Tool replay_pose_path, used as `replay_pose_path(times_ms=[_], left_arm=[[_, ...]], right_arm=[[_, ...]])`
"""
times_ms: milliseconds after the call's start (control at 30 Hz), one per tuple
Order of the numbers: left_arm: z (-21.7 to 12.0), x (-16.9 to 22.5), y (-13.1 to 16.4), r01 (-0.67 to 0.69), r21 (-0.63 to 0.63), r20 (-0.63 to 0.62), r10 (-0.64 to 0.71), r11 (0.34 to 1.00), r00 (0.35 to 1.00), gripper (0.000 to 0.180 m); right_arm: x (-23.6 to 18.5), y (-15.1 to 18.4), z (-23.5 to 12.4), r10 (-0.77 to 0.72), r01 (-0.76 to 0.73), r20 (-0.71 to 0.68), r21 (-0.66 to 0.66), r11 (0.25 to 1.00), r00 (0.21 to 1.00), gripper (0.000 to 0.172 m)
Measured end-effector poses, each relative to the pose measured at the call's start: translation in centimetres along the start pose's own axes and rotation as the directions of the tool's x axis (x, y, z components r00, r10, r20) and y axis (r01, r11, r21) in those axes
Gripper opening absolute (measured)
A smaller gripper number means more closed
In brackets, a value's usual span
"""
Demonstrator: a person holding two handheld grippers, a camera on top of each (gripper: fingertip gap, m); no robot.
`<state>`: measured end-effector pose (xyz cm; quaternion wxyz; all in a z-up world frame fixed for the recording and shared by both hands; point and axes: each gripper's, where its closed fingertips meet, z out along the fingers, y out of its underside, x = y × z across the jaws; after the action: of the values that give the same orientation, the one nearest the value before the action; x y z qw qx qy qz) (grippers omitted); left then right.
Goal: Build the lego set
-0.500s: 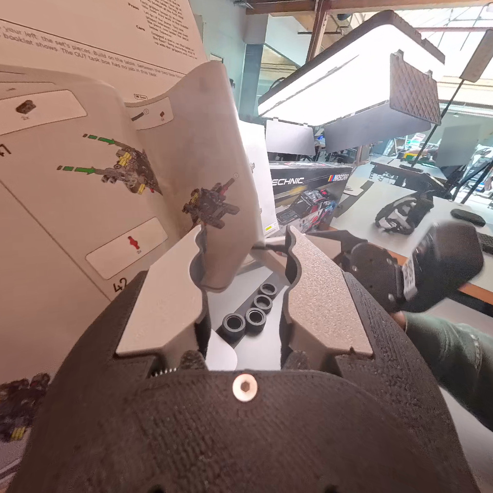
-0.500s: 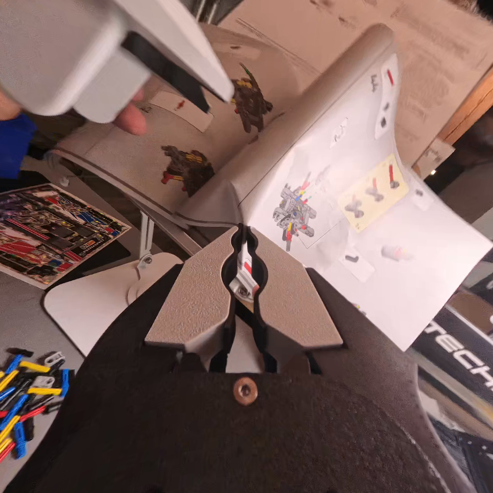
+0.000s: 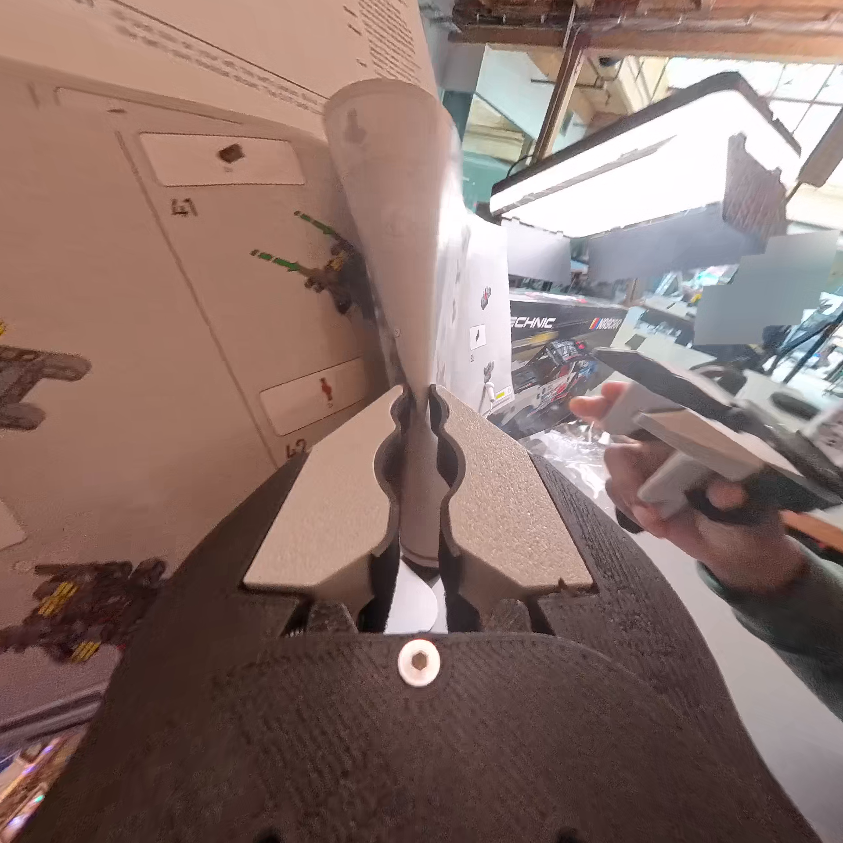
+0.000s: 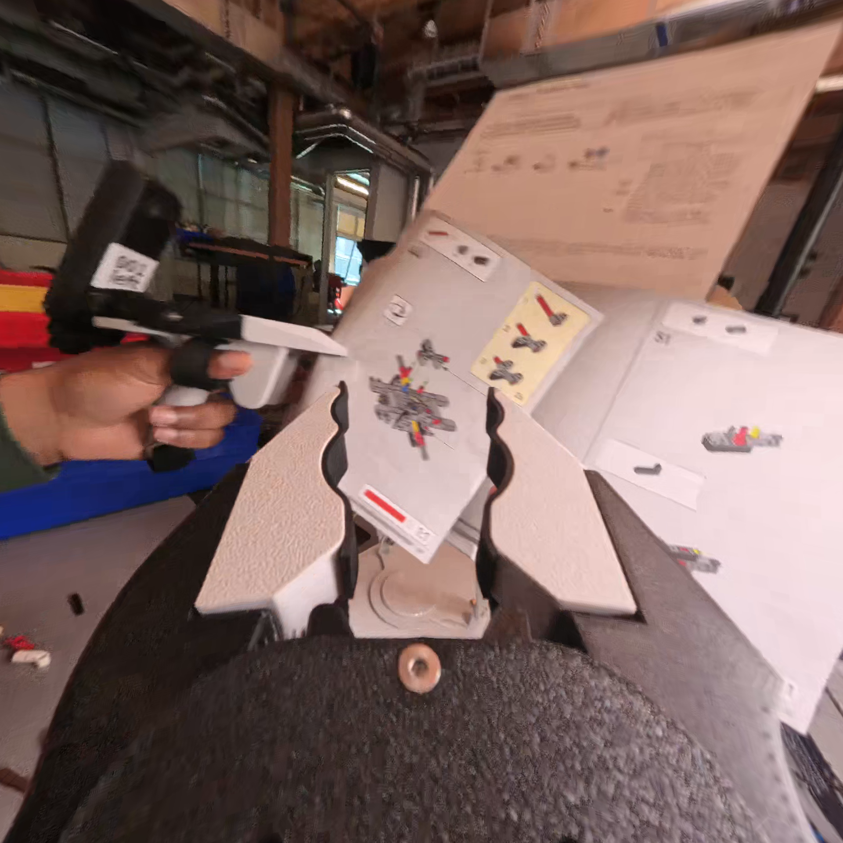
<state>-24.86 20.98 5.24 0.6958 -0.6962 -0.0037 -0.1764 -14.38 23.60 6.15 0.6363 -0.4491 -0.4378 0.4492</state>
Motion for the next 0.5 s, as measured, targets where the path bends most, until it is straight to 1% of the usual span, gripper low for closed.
replay_pose_path(times_ms=[33, 100, 133, 167, 200, 233, 267, 300, 367, 433, 500], left_arm=[[-0.5, -0.2, -0.1, 0.039, 0.021, -0.029, -0.039, 0.999, 0.999, 0.005], [-1.3, -1.1, -0.2, 0.099, 0.051, -0.049, -0.097, 0.994, 0.994, 0.006], [-1.6, -1.7, -0.1, 0.115, 0.06, -0.045, -0.113, 0.992, 0.993, 0.006], [-1.9, -2.1, 0.1, 0.129, 0.062, -0.043, -0.126, 0.99, 0.991, 0.005], [-2.0, -2.5, 0.3, 0.141, 0.056, -0.04, -0.139, 0.988, 0.989, 0.006], [-2.2, -2.8, 0.6, 0.147, 0.05, -0.032, -0.146, 0.988, 0.989, 0.006], [-2.6, -3.1, 0.6, 0.146, 0.049, -0.018, -0.145, 0.988, 0.989, 0.008], [-3.0, -3.4, 0.5, 0.14, 0.054, -0.006, -0.139, 0.989, 0.99, 0.01], [-4.2, -3.6, 0.1, 0.109, 0.06, 0.021, -0.11, 0.992, 0.994, 0.016], [-5.4, -4.1, -0.2, 0.058, 0.059, 0.077, -0.063, 0.997, 0.995, 0.022], [-6.6, -5.0, 0.1, 0.039, 0.031, 0.152, -0.043, 0.999, 0.987, 0.025]], right_arm=[[1.7, 1.3, 0.5, 0.057, -0.058, -0.013, -0.05, 0.997, 0.998, 0.073], [2.9, 4.9, 1.8, 0.209, -0.201, 0.022, -0.195, 0.96, 0.978, 0.087], [2.4, 6.2, 2.4, 0.283, -0.258, 0.069, -0.249, 0.934, 0.957, 0.084], [1.4, 6.9, 2.8, 0.342, -0.297, 0.126, -0.282, 0.912, 0.931, 0.072], [0.4, 7.0, 3.2, 0.38, -0.321, 0.171, -0.294, 0.9, 0.909, 0.053], [-0.4, 6.6, 3.3, 0.393, -0.331, 0.21, -0.278, 0.902, 0.895, 0.037], [-1.6, 5.6, 3.2, 0.379, -0.32, 0.264, -0.241, 0.916, 0.887, 0.016], [-2.9, 4.4, 2.9, 0.342, -0.293, 0.316, -0.191, 0.937, 0.885, 0.001], [-5.6, 2.8, 2.6, 0.223, -0.194, 0.37, -0.115, 0.974, 0.902, 0.0], [-7.7, 2.3, 3.1, 0.099, -0.066, 0.376, -0.1, 0.993, 0.921, 0.002], [-8.9, 1.6, 4.0, 0.054, -0.019, 0.37, -0.098, 0.995, 0.927, 0.007]])
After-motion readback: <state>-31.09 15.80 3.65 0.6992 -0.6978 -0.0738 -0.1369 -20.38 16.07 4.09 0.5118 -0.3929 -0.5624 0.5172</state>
